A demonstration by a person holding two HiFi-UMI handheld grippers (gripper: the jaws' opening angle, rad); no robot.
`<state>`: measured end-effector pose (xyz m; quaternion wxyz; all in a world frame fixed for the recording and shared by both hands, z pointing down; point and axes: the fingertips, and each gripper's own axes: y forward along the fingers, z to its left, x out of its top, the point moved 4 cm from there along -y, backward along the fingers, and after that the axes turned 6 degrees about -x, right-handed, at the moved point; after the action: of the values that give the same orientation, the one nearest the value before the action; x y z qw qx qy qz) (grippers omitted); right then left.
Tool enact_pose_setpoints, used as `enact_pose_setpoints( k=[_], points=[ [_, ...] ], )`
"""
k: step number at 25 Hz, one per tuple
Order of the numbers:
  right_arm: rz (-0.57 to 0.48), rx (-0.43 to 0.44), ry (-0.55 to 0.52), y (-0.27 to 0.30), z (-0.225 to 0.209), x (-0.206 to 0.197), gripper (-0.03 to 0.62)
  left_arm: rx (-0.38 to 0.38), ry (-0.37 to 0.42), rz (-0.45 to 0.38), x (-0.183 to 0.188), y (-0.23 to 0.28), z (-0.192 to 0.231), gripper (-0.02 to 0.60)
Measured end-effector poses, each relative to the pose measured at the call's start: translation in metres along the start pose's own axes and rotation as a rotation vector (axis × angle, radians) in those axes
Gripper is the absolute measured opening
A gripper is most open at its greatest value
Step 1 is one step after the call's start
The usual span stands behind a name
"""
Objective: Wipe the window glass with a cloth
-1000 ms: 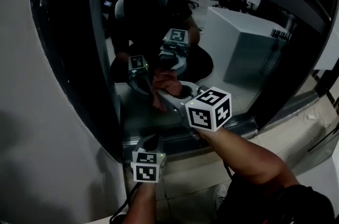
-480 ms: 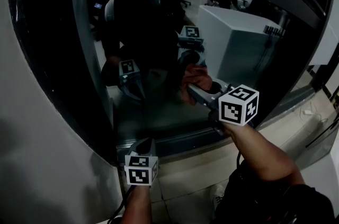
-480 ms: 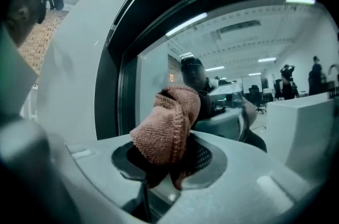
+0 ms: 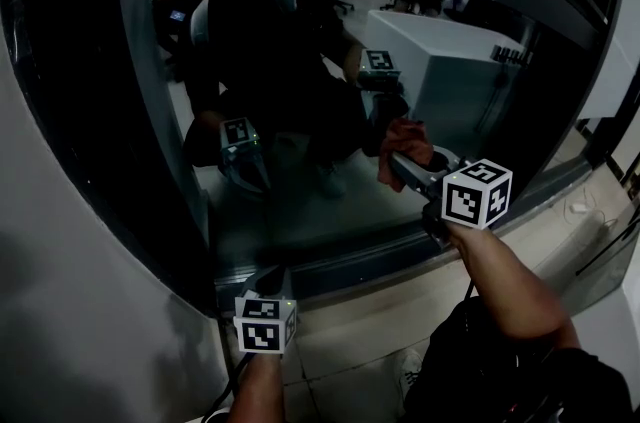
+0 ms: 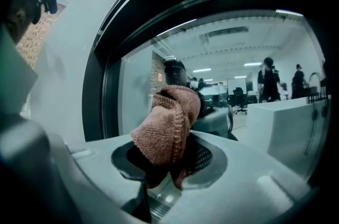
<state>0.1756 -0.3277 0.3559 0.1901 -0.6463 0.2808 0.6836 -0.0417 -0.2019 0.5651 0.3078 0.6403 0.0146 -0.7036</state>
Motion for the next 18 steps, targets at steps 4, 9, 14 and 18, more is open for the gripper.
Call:
enact_pose_setpoints(
  k=[4, 9, 14, 18],
  points=[
    [-0.014, -0.027, 0.006, 0.005, -0.004, -0.005, 0.112, 0.008, -0.009, 0.002, -0.007, 0.003, 0.017, 0.017],
    [-0.033, -0.044, 0.045, 0.003, -0.012, -0.008, 0.112, 0.031, 0.001, 0.007, -0.011, 0.000, 0.020, 0.017],
    [-0.031, -0.105, 0.021, 0.002, -0.008, -0.008, 0.112, 0.014, 0.036, 0.009, -0.002, -0.008, -0.004, 0.017],
    [-0.036, -0.123, 0.014, 0.001, -0.008, -0.005, 0.114, 0.005, 0.077, 0.007, 0.010, -0.006, -0.019, 0.017]
  ],
)
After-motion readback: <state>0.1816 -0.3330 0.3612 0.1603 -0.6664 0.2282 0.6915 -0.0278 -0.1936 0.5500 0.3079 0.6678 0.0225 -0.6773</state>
